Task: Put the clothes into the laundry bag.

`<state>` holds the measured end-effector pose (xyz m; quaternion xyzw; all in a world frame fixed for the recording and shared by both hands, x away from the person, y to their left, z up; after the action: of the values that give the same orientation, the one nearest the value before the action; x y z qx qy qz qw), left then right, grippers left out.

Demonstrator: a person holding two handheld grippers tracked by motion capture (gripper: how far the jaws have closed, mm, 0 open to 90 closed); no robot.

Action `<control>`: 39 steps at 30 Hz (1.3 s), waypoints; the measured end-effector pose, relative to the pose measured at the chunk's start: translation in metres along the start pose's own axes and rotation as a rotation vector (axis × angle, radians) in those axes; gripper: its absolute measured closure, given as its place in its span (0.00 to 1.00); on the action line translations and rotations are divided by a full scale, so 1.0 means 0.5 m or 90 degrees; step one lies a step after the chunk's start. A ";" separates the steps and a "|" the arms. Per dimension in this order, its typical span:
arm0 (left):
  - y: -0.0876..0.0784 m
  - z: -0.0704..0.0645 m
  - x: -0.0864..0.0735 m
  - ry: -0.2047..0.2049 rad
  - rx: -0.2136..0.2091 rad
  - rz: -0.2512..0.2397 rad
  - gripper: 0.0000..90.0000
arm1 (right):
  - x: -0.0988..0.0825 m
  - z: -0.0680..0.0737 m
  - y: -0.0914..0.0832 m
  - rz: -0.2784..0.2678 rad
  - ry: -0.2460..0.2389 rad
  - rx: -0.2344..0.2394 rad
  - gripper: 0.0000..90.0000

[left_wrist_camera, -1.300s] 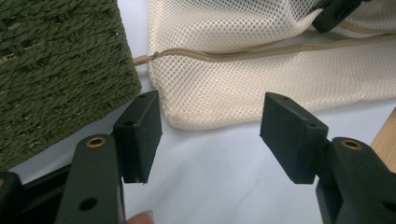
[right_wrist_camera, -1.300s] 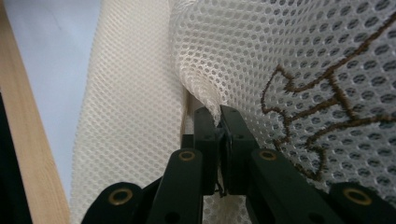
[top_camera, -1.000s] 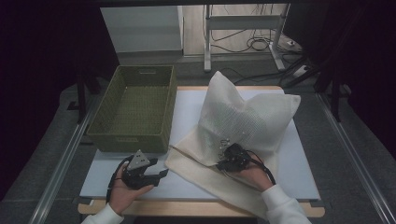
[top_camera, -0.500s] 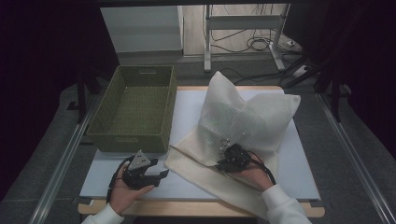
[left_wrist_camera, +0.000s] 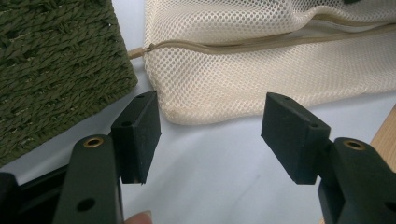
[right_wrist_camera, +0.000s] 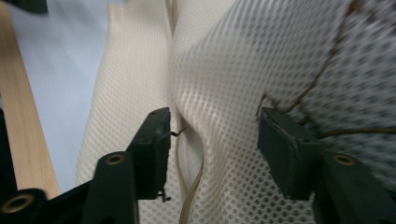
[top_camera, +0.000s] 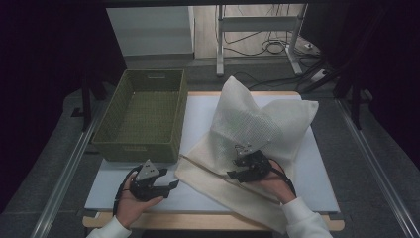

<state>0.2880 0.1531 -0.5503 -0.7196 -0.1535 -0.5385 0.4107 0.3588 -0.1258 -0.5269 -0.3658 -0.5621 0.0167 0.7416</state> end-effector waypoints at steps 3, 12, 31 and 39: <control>0.000 0.001 0.001 0.001 0.001 -0.001 0.40 | 0.011 -0.001 -0.011 -0.028 -0.002 -0.004 0.41; -0.001 0.009 0.005 -0.006 0.010 -0.011 0.38 | 0.027 0.003 -0.023 -0.082 -0.002 -0.019 0.32; -0.001 0.017 0.009 -0.027 0.005 -0.022 0.37 | 0.041 0.000 -0.042 -0.133 0.015 -0.046 0.26; -0.014 0.030 0.008 -0.027 0.026 -0.033 0.36 | 0.032 -0.009 -0.066 -0.167 0.019 -0.086 0.27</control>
<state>0.2946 0.1677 -0.5451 -0.7181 -0.1914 -0.5303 0.4080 0.3560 -0.1454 -0.4957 -0.3383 -0.5939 -0.1238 0.7194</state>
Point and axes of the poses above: each handheld gripper's, and its own axes: y roughly forward along the jaws, x roughly out of its top, z roughly to its left, the point moved 6 cm from there along y, roughly forward along the jaws, and after that the axes turned 12 degrees about -z, right-handed, at the moved point
